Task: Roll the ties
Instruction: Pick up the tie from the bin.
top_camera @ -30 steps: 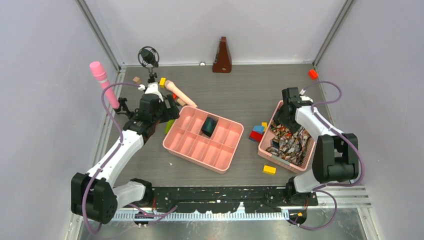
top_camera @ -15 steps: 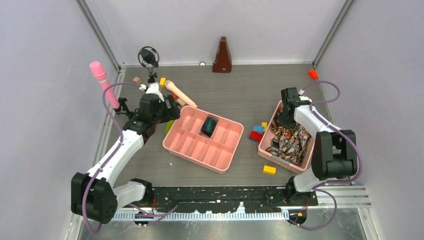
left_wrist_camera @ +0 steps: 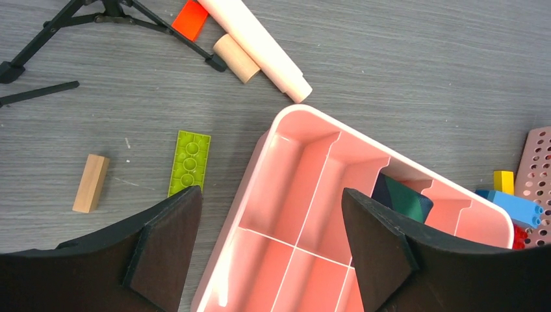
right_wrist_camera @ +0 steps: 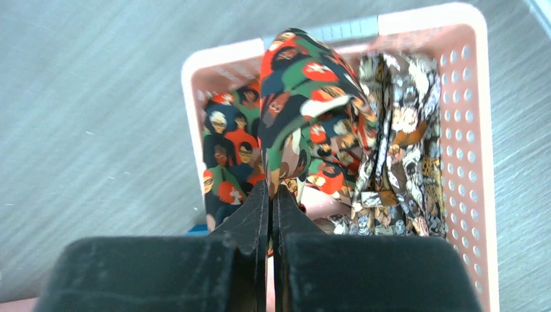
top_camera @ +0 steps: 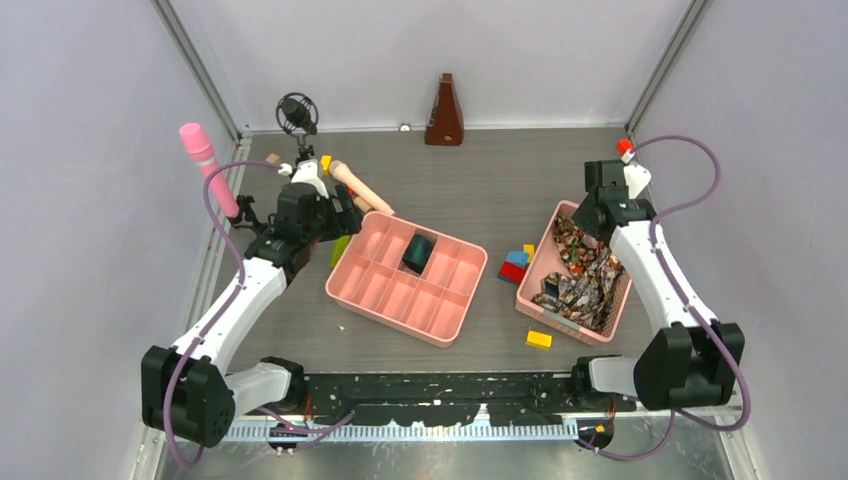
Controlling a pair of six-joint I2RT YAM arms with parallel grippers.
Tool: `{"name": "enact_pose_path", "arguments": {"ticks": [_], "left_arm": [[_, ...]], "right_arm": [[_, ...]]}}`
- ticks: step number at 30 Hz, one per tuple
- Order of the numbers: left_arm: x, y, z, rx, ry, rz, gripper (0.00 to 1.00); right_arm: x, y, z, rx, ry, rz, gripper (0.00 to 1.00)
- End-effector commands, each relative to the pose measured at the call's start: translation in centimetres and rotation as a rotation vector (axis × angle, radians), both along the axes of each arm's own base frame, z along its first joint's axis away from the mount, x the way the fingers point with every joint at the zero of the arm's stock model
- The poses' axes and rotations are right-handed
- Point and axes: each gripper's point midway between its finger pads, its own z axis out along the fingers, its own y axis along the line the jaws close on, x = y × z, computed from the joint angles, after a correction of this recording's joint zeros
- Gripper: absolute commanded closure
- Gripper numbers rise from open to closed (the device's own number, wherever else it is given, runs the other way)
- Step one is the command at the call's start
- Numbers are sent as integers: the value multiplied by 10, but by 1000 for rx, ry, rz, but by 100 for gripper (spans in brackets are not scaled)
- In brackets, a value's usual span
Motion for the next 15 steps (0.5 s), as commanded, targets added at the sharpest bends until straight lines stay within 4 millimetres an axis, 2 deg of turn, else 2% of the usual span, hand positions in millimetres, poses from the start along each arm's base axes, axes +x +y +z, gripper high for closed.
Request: {"name": "enact_pose_path", "arguments": {"ticks": [1,4,9,15], "left_arm": [[11,-8,32,-40,-85,-27,18],[13,-11,39,-52,-99,-35,18],[13,-29,59,-106,-129,-127,18],[10,-51,85,-171,-181,-243,19]], "right_arm": [[5,-5,63,-37,-146,17,100],[4,-5,88,-47,-208,32,100],[8,-2,142,-50,-342,66,100],[17,14,201,-4,-522,151,100]]}}
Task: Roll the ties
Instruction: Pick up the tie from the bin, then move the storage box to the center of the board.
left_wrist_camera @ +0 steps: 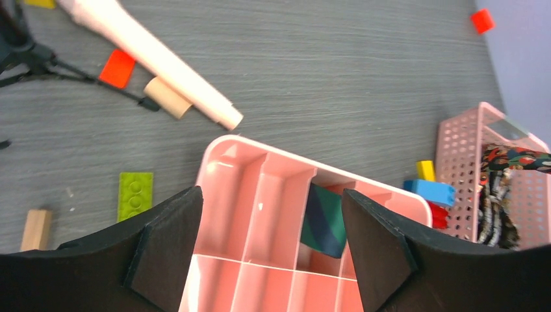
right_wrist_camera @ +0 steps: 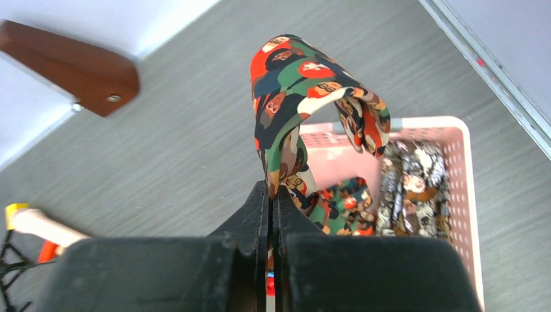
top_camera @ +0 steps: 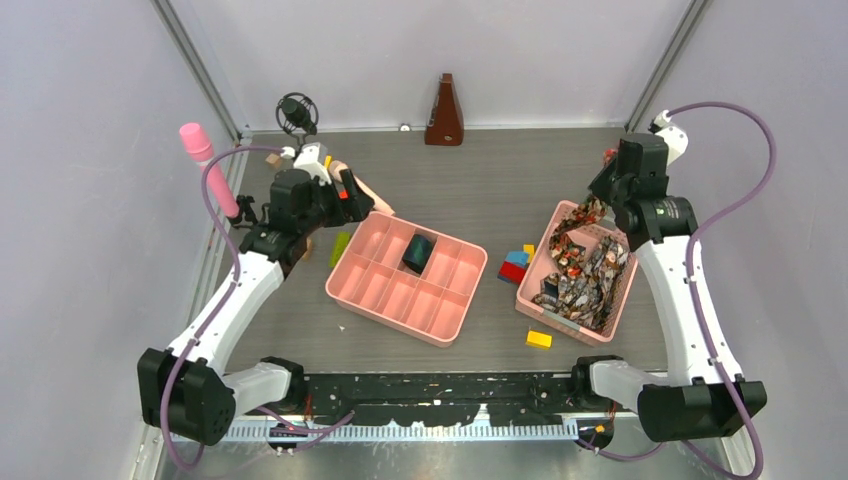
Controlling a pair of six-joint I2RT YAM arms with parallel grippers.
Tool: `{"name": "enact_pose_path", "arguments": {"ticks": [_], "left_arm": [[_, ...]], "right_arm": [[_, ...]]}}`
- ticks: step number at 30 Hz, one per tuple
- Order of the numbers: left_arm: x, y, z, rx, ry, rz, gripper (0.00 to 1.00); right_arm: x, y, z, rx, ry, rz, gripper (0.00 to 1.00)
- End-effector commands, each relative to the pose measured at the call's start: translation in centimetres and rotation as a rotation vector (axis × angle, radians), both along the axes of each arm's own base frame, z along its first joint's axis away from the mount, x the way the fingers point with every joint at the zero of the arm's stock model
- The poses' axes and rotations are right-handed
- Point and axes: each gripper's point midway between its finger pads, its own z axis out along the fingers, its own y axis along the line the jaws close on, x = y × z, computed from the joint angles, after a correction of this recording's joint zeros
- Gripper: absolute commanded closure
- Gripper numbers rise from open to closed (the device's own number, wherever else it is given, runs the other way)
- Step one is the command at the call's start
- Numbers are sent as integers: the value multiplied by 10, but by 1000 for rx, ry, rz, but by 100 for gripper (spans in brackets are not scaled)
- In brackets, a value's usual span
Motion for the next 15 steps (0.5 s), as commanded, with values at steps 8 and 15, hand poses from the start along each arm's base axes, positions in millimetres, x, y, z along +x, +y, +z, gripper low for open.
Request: {"name": "enact_pose_path", "arguments": {"ticks": [8,15], "left_arm": [[-14,-66,79,-86,-235,-308,17],[-26,-67,59,-15,-117,-282,21]], "right_arm": [[12,39,123,53,-356,192,100],[12,104,164,5,-421,386,100]]}}
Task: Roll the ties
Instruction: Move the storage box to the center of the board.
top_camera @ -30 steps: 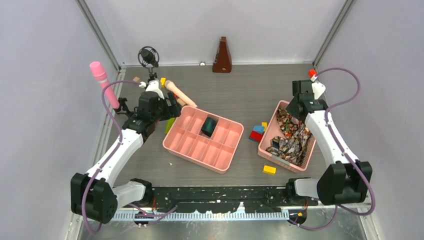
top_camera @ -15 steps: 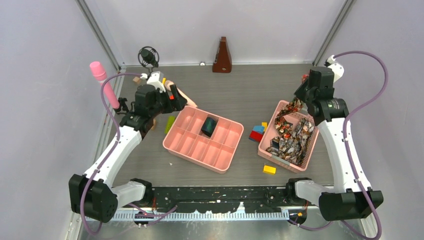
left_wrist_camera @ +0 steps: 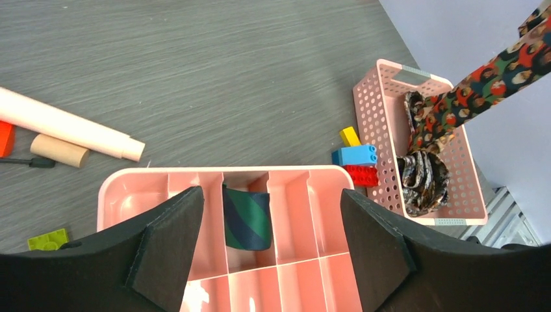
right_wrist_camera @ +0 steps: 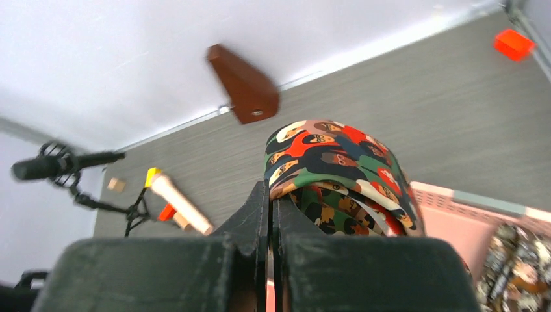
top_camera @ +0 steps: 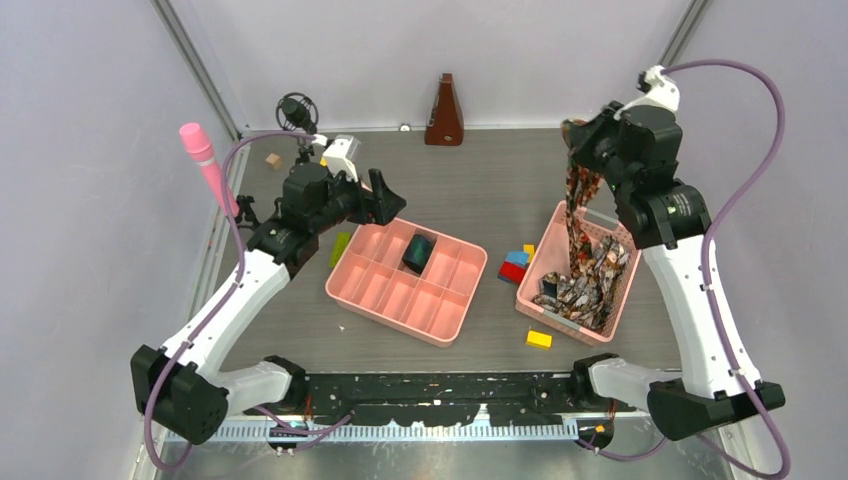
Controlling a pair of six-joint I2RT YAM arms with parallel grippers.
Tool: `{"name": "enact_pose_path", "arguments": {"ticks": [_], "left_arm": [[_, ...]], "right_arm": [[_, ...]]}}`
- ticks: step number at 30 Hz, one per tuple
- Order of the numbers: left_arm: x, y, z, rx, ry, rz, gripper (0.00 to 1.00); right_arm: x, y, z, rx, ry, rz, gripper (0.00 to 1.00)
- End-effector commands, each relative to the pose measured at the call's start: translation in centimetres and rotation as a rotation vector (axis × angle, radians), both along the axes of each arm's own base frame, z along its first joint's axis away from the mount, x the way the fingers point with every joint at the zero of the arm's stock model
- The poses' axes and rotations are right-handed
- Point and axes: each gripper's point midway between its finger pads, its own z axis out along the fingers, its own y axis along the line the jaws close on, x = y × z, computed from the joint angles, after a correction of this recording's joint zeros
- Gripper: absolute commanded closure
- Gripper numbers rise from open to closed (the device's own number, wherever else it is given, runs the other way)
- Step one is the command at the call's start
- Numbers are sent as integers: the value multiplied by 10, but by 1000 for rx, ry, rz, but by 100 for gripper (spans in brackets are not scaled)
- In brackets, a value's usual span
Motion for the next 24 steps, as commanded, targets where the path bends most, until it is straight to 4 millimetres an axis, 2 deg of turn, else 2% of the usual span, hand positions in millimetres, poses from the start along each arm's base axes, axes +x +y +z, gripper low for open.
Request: {"name": "enact_pose_path", "arguments": {"ticks": [1,5,10,14,19,24], "left_arm": [[-6,10,2,42,41,44,22],[-30,29,-10,53,158,116,29],[-81,45,-32,56,365,152,35],[-122,55,-53,63,497,171,36],[-170,67,-98,58,679,201,34],[-201,65,-127,17,780,167,35]], "right_arm": [[-3,45,56,-51,-154,123,100],[2,62,77,-55,-202,146,100],[16,77,83,-43,-237,167,100],[25,86,75,-42,-223,177,100],[26,94,53,-24,-186,198,100],[21,98,27,-15,-138,212,100]]}}
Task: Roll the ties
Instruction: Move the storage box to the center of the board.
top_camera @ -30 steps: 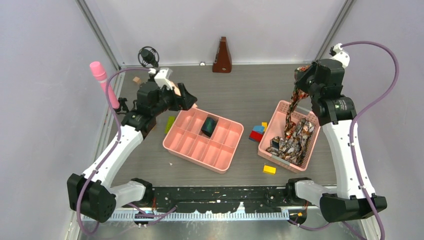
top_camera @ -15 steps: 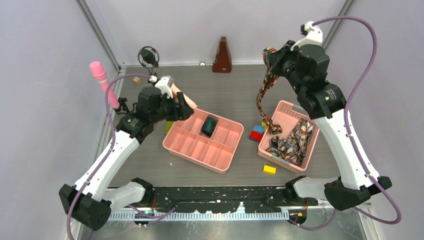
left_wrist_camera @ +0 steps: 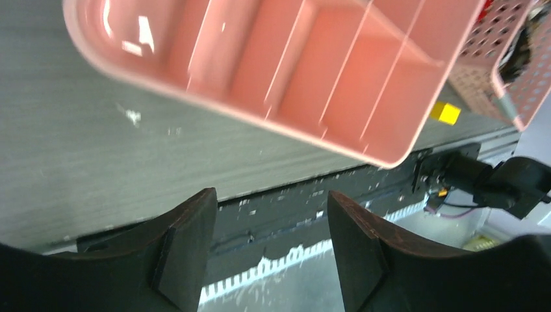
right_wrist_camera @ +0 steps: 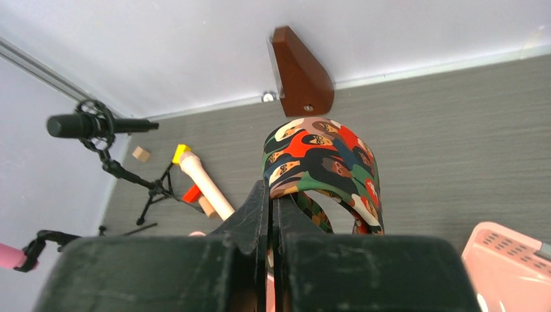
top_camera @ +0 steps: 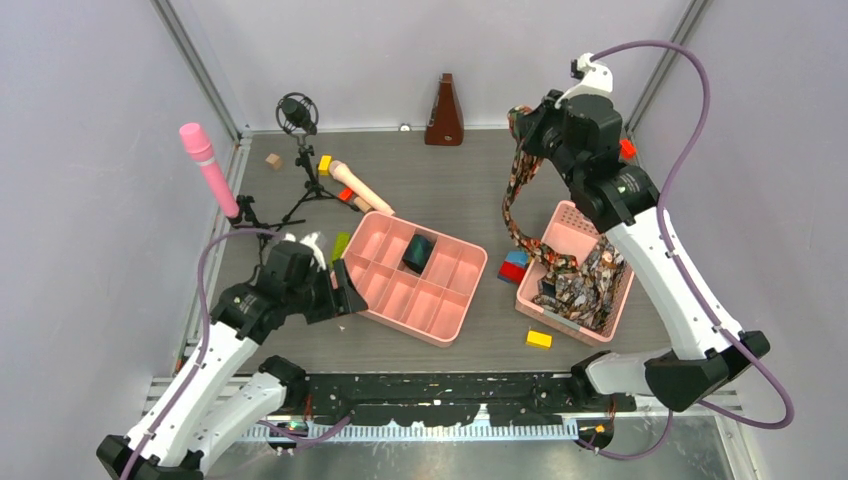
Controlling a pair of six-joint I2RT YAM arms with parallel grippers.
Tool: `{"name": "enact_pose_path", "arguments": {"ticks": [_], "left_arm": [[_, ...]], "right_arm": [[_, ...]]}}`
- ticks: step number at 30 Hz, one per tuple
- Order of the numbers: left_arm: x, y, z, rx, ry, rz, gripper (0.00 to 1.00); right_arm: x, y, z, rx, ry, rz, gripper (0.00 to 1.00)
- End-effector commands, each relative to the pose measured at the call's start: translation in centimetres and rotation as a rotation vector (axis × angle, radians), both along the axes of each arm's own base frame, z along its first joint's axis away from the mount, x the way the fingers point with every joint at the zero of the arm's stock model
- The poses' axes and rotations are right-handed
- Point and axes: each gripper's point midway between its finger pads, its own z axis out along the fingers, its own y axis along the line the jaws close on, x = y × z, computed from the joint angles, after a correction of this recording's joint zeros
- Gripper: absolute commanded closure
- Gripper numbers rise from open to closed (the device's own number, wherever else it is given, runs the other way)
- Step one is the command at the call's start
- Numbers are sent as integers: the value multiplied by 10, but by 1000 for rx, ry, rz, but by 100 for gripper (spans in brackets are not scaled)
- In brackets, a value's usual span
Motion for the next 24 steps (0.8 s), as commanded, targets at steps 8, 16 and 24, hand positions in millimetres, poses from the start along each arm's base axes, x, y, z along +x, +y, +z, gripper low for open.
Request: {"name": "enact_pose_path", "arguments": {"ticks": [8,16,24], "left_arm": [[-36,-21,-59,-74,167,-62,43],[-3,-42,-85,-5,79,-82,42],[67,-93,-99,5,-62,-122,31]], "right_arm": [[-25,-10,1,40,-30,-12,100],[-33,-19,4,26,-41,-33,100],[-38,-29,13,11,-40,-71,100]]}}
